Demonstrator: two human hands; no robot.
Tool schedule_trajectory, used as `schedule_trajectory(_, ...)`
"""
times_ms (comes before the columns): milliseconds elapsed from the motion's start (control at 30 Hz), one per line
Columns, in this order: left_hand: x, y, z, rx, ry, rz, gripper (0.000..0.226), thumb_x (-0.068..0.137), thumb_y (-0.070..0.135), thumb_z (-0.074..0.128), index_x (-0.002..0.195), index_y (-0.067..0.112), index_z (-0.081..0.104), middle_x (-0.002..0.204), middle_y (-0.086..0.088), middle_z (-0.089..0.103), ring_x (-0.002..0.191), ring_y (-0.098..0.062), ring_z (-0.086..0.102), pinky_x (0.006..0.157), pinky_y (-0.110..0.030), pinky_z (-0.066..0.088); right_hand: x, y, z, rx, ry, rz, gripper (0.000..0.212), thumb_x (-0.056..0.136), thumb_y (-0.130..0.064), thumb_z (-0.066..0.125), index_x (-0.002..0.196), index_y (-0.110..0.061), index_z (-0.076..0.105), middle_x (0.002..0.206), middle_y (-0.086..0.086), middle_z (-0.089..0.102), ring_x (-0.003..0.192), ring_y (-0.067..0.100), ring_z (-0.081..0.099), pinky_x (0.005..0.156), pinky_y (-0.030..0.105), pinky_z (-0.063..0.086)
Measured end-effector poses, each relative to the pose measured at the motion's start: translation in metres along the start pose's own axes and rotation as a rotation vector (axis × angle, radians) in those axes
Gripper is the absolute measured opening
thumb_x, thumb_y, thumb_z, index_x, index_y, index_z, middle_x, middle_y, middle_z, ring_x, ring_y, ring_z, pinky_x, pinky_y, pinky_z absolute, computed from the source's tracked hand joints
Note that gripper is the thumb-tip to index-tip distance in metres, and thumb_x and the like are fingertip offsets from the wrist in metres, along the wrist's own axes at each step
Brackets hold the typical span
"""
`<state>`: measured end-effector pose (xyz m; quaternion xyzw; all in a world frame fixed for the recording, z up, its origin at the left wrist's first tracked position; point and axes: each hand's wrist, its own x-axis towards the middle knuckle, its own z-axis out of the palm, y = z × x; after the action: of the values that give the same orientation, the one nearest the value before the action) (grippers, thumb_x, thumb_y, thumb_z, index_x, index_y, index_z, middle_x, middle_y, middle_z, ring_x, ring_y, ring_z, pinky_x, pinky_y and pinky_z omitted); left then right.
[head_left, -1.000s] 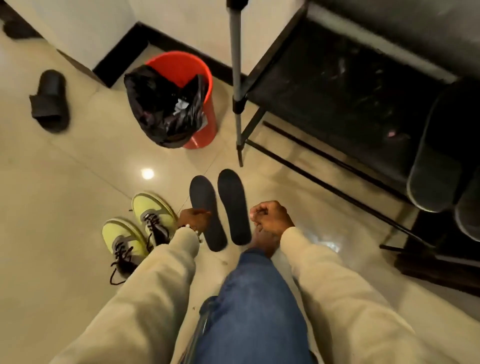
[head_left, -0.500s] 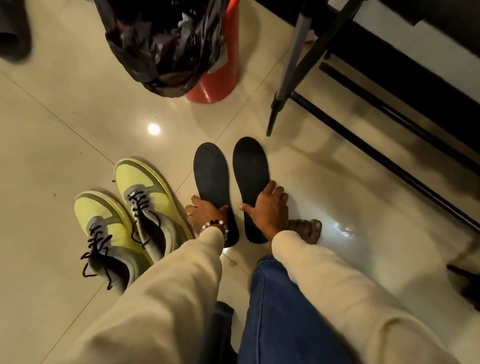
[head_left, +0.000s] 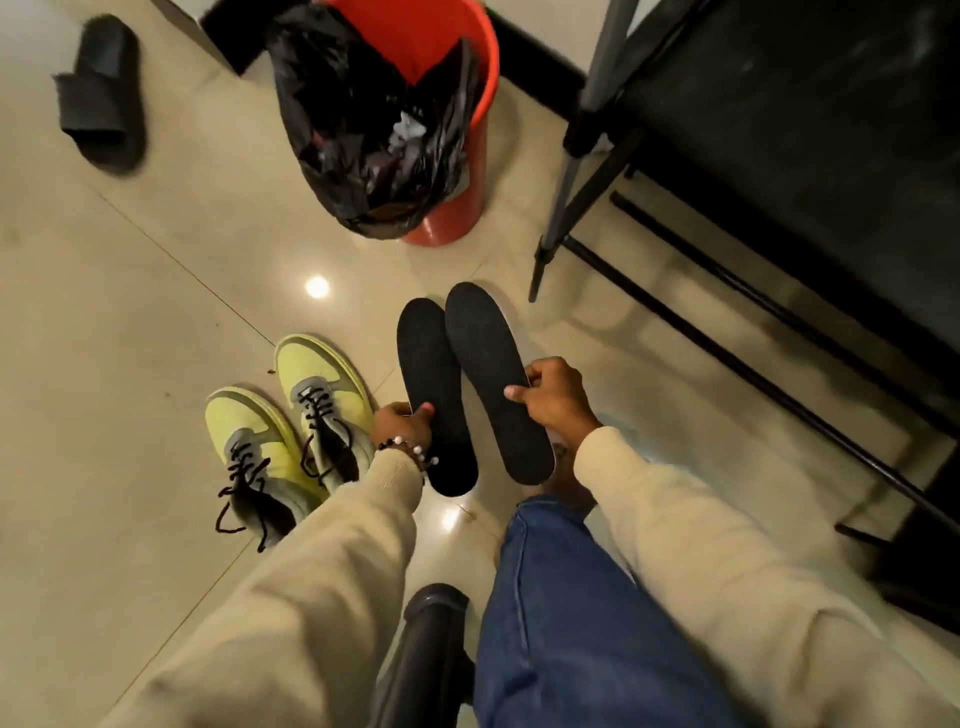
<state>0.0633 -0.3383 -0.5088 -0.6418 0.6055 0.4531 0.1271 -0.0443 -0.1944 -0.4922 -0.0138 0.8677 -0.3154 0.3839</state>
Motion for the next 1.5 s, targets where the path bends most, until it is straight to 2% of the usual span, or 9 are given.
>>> schedule_trajectory(267, -0.122, 0.061, -0.077, -0.313, -0.08, 0.175, 0.024, 0.089, 0.02, 0.067, 0.108, 0.007, 0.067, 0.107, -0.006, 0.065, 0.099, -0.029, 0.058, 0.094, -0.044, 0.05, -0.112, -0.067, -0.099, 0.35, 0.07, -0.066, 0.018, 0.08, -0.017, 0.074, 0.091, -0.004, 0.07, 0.095, 0.008, 0.071, 0.089, 0.024, 0.067, 0.084, 0.043, 0.056)
schedule_trajectory(333, -0.161, 0.074, -0.094, -0.396, -0.109, 0.222, 0.007, 0.09, 0.017, 0.065, 0.087, 0.011, 0.066, 0.098, -0.005, 0.064, 0.095, -0.028, 0.057, 0.092, -0.045, 0.051, -0.152, -0.08, -0.122, 0.458, 0.101, -0.091, 0.017, 0.083, -0.012, 0.07, 0.098, -0.004, 0.069, 0.101, 0.007, 0.071, 0.094, 0.022, 0.066, 0.082, 0.036, 0.056)
schedule_trajectory(433, -0.207, 0.083, -0.111, -0.483, -0.137, 0.297, 0.016, 0.087, 0.015, 0.067, 0.072, 0.019, 0.067, 0.087, -0.005, 0.067, 0.092, -0.027, 0.06, 0.093, -0.049, 0.051, -0.207, -0.087, -0.153, 0.567, 0.149, -0.125, 0.024, 0.088, -0.006, 0.065, 0.11, 0.001, 0.065, 0.103, 0.006, 0.068, 0.094, 0.016, 0.063, 0.063, 0.014, 0.047)
schedule_trajectory(533, -0.247, 0.089, -0.12, -0.521, -0.155, 0.382, 0.007, 0.085, 0.014, 0.069, 0.079, 0.018, 0.071, 0.086, -0.005, 0.069, 0.091, -0.026, 0.062, 0.093, -0.047, 0.052, -0.253, -0.084, -0.176, 0.694, 0.183, -0.139, 0.027, 0.09, -0.005, 0.06, 0.116, 0.003, 0.061, 0.101, 0.003, 0.062, 0.091, 0.01, 0.055, 0.068, 0.009, 0.044)
schedule_trajectory(667, -0.297, 0.094, -0.12, -0.597, -0.23, 0.425, 0.019, 0.086, 0.011, 0.069, 0.104, 0.007, 0.071, 0.095, -0.006, 0.068, 0.093, -0.025, 0.062, 0.09, -0.038, 0.051, -0.291, -0.063, -0.194, 0.826, 0.254, -0.117, 0.029, 0.09, -0.01, 0.061, 0.118, -0.002, 0.061, 0.102, -0.003, 0.062, 0.103, 0.015, 0.056, 0.084, 0.027, 0.042)
schedule_trajectory(767, -0.32, 0.1, -0.108, -0.544, -0.307, 0.459, 0.012, 0.088, 0.01, 0.067, 0.098, 0.007, 0.071, 0.093, -0.007, 0.069, 0.094, -0.028, 0.063, 0.09, -0.04, 0.052, -0.305, -0.044, -0.204, 0.927, 0.352, -0.077, 0.033, 0.09, -0.013, 0.062, 0.122, -0.004, 0.06, 0.115, 0.001, 0.063, 0.111, 0.019, 0.056, 0.092, 0.031, 0.043)
schedule_trajectory(900, -0.332, 0.122, -0.082, -0.398, -0.37, 0.498, 0.016, 0.089, 0.005, 0.061, 0.077, 0.012, 0.069, 0.088, -0.011, 0.068, 0.093, -0.03, 0.063, 0.091, -0.044, 0.052, -0.306, -0.024, -0.224, 1.032, 0.453, -0.037, 0.036, 0.093, -0.006, 0.056, 0.129, -0.004, 0.053, 0.119, 0.0, 0.058, 0.112, 0.017, 0.052, 0.096, 0.032, 0.041)
schedule_trajectory(1167, -0.313, 0.202, -0.007, -0.215, -0.384, 0.628, 0.017, 0.086, 0.011, 0.065, 0.101, 0.011, 0.074, 0.106, -0.01, 0.069, 0.099, -0.029, 0.064, 0.094, -0.043, 0.052, -0.24, -0.004, -0.263, 1.032, 0.589, 0.019, 0.043, 0.09, 0.001, 0.056, 0.132, -0.007, 0.051, 0.127, 0.006, 0.059, 0.121, 0.026, 0.053, 0.105, 0.044, 0.042)
schedule_trajectory(1500, -0.28, 0.268, 0.068, 0.035, -0.32, 0.832, 0.028, 0.089, 0.019, 0.066, 0.116, 0.011, 0.069, 0.116, -0.011, 0.068, 0.112, -0.025, 0.061, 0.101, -0.033, 0.046, -0.148, 0.014, -0.294, 0.977, 0.728, 0.051, 0.04, 0.083, 0.005, 0.061, 0.121, -0.007, 0.058, 0.12, 0.008, 0.062, 0.11, 0.022, 0.06, 0.097, 0.036, 0.049)
